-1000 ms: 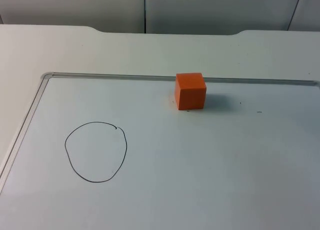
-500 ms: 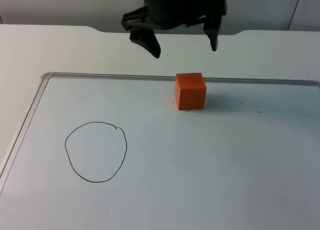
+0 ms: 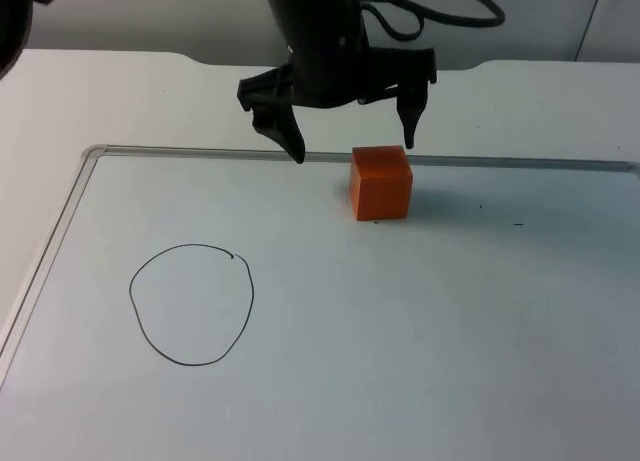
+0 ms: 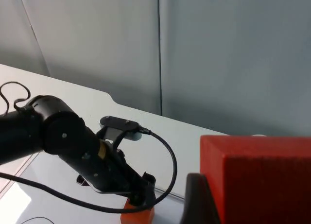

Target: Pick up one cube with the left hand and another cube with the right hand. First place the cube in the right hand at the target position, then stack the cube in the left hand on top.

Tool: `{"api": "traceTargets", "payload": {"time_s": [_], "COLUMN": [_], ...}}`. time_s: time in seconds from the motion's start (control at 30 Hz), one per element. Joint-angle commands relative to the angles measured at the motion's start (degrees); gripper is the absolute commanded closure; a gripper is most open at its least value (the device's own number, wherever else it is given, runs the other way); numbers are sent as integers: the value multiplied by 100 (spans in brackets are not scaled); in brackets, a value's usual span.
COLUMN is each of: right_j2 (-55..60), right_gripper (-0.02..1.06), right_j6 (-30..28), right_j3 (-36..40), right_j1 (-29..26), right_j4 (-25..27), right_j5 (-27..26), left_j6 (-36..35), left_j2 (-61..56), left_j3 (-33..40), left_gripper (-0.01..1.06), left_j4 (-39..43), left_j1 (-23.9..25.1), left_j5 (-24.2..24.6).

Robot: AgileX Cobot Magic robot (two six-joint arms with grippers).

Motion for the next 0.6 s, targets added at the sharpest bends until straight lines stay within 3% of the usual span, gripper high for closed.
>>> {"api": "traceTargets", "payload": {"time_s": [0.0,0.57], "right_j2": [-30,-30], "right_gripper": [105,105], "right_j6": [24,-75], "right_j3": [-48,-48], "right_j1": [16,16], "right_j4": [-18,-7], "right_j5": [-46,-153], "left_j6": [-84,29], "left_j2": [61,187], "left_j3": [-60,-60], "left_gripper": [1,1], "left_j4": [-68,370], "left_j1": [-77,-289], "left_j5": [6,-305]}}
